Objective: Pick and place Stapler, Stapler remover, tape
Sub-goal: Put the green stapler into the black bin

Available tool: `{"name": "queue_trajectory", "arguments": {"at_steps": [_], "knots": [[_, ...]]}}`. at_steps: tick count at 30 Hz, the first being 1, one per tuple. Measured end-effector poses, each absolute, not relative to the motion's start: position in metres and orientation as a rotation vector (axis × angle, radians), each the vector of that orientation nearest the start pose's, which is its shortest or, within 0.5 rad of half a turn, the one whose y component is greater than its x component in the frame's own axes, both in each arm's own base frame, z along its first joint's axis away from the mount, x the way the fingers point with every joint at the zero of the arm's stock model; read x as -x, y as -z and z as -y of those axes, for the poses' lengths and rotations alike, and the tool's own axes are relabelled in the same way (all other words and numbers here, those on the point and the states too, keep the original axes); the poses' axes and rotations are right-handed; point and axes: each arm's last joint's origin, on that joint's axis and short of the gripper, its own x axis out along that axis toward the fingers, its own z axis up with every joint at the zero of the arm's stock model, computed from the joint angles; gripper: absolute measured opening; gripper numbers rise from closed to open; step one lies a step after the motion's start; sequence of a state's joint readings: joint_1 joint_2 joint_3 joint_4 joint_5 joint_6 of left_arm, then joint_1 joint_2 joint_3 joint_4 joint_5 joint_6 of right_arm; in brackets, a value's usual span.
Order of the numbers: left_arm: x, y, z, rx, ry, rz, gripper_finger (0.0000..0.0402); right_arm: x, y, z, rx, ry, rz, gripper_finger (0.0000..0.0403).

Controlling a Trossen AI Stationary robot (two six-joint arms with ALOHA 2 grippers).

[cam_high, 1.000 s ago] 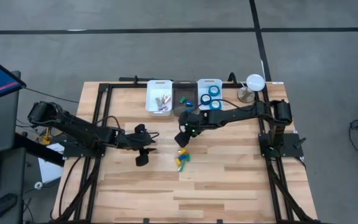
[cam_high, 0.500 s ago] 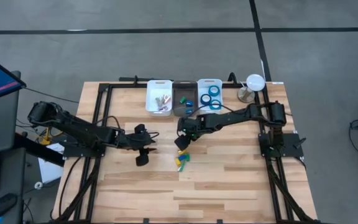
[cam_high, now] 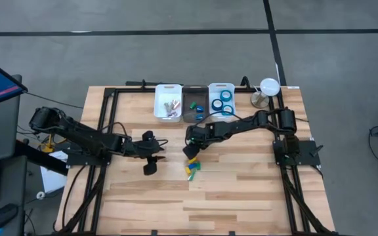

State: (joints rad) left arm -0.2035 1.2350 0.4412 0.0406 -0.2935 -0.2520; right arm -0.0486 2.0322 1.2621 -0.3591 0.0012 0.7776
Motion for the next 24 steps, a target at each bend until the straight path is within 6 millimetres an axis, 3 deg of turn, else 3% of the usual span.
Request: {"name": "queue_trajectory", "arguments": {"at_steps": [5,9,15,19,24], "knots": [[-0.214,-0.155,0.036,0.059,-0.166,-0.714,0.0158,-0.393,-0.136,0.013,-0.646,0.387,-1.063,0.0157],[-0.215,-0.155,0.036,0.059,-0.166,-0.714,0.0158,-0.389,-0.173,0.006,-0.535,0.242,-0.988,0.0144],[-0.215,-0.155,0.036,0.061,-0.166,-0.708,0.0158,-0.38,-0.21,0.013,-0.054,-0.006,-0.901,0.0124],[-0.215,-0.155,0.036,0.062,-0.165,-0.705,0.0158,-0.379,-0.213,0.012,0.234,-0.14,-0.889,0.0117],[-0.215,-0.156,0.036,0.062,-0.165,-0.703,0.0158,-0.383,-0.208,0.015,0.367,-0.126,-0.884,0.0118]]}}
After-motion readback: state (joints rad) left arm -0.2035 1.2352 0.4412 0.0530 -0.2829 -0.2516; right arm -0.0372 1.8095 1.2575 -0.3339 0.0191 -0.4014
